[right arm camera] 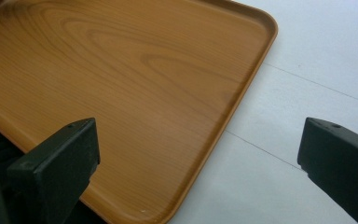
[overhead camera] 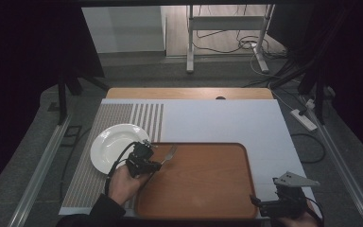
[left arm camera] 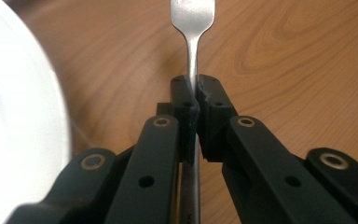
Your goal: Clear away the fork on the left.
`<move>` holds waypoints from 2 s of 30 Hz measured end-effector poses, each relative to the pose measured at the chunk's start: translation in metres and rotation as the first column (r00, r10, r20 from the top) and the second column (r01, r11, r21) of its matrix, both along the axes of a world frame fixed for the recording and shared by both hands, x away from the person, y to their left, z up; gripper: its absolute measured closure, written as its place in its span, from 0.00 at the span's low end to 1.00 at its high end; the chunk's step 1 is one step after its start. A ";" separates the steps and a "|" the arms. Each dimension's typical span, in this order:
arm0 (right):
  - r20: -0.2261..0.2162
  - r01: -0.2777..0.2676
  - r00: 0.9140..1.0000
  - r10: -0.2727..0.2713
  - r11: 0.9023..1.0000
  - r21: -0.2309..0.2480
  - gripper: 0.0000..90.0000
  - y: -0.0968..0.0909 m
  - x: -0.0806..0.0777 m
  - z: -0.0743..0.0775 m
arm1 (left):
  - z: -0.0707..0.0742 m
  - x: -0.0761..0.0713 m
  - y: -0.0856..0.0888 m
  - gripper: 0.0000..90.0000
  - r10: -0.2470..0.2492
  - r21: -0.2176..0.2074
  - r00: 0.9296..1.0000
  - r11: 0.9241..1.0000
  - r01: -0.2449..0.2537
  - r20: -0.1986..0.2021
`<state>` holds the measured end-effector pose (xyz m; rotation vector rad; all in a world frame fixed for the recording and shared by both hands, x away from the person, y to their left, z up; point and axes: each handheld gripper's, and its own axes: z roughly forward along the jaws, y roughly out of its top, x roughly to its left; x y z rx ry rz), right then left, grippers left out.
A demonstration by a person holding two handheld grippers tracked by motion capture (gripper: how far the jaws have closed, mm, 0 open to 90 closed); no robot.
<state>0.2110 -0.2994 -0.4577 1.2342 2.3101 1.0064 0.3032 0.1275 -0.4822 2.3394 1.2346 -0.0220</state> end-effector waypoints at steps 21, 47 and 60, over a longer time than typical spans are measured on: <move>-0.002 -0.012 1.000 0.012 1.000 -0.001 0.00 0.000 0.000 0.000 | -0.021 -0.007 -0.005 0.88 0.069 0.017 0.998 0.997 -0.069 0.002; -0.006 -0.020 1.000 0.020 1.000 -0.005 0.00 0.001 0.001 0.000 | -0.029 0.004 0.019 0.99 0.110 0.047 0.994 0.993 -0.110 0.011; -0.007 -0.018 1.000 0.018 1.000 -0.003 0.00 0.001 0.001 0.000 | -0.021 0.001 0.022 0.90 0.085 -0.028 0.995 0.996 -0.084 0.058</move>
